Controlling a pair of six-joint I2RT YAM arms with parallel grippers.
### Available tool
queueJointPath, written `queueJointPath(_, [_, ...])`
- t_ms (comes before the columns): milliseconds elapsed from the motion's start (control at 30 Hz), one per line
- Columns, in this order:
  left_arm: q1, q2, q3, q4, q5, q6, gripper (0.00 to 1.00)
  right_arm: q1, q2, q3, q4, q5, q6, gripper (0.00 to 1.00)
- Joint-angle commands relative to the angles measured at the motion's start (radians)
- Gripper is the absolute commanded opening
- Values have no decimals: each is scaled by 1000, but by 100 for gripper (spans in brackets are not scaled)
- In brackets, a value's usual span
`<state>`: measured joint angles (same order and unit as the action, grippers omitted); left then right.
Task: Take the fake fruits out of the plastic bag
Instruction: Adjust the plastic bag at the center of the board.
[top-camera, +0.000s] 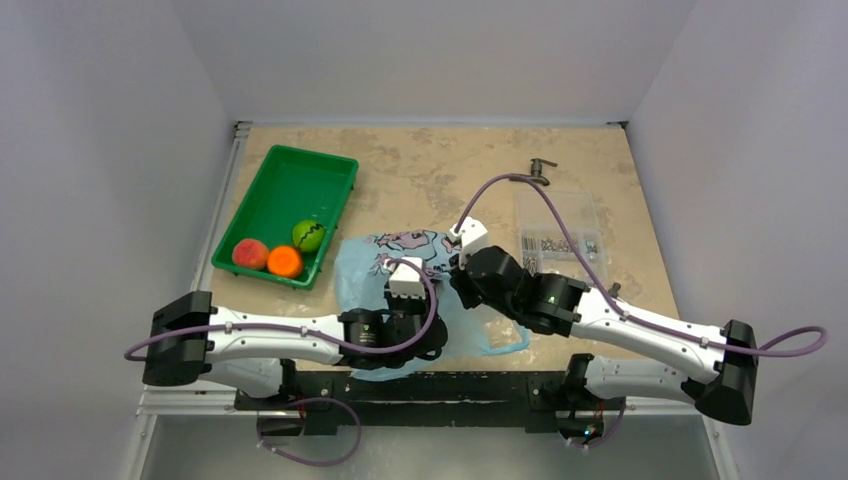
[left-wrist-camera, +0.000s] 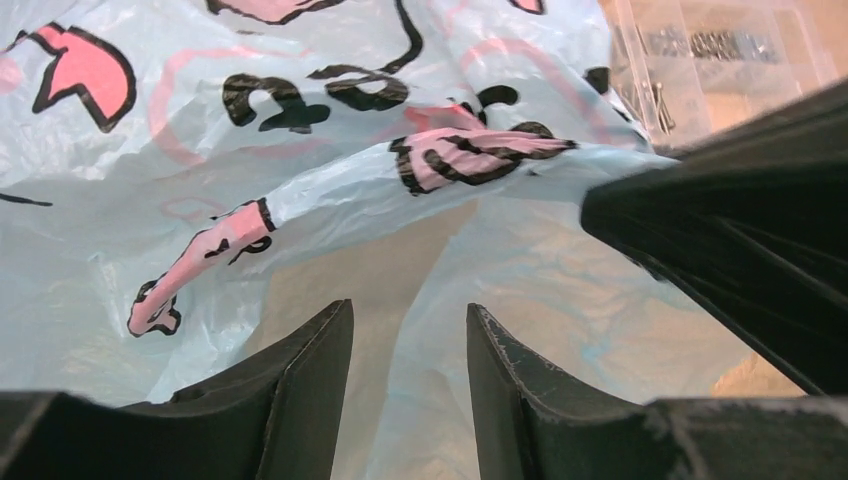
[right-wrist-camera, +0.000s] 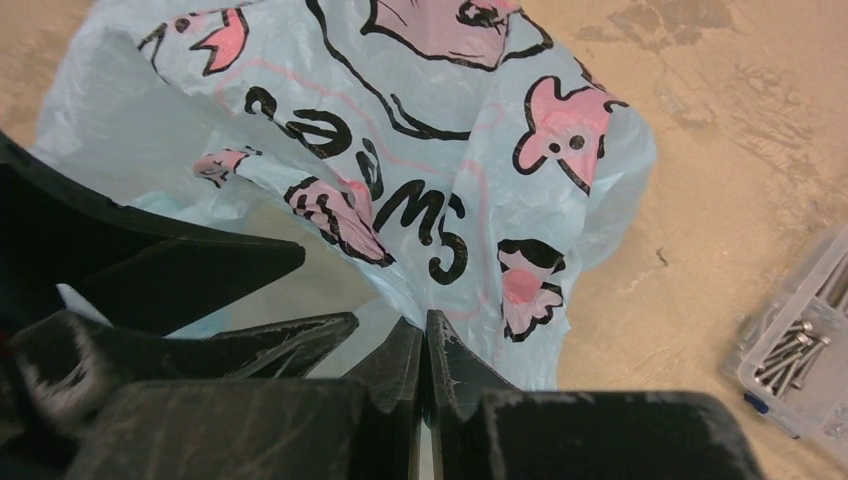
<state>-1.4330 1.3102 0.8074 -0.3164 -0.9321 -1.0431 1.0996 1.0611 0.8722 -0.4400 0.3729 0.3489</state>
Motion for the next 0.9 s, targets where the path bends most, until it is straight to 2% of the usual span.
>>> queueJointPath(0, [31,11,17,-62,-71,-189,44,6,-37,68,62,-54,30,0])
queueJointPath(167, [82,34,-1,-69,-34,-299,47,5,-13,92,70,-112,52,0])
queueJointPath(267, [133,44,-5,-68,17,-346,55,5,4,107,67,-124,58,0])
queueJointPath(367, [169,47,-22,-9,58,-322,64,5,5,103,76,-122,55,0])
queueJointPath(433, [188,55,-28,9,68,-316,67,5,4,100,83,-122,53,0])
queueJointPath(533, [204,74,-30,9,77,-354,67,5,7,100,81,-116,46,0])
queueJointPath(667, [209,76,-46,42,109,-378,63,5,10,118,17,-90,37,0])
queueJointPath(700, [209,70,-49,42,120,-381,63,5,10,126,-19,-82,25,5])
queueJointPath(800, [209,40,-56,22,144,-383,63,6,14,148,-99,-71,-32,49])
queueJointPath(867, [209,14,-67,16,164,-383,63,8,16,152,-143,-61,-51,65])
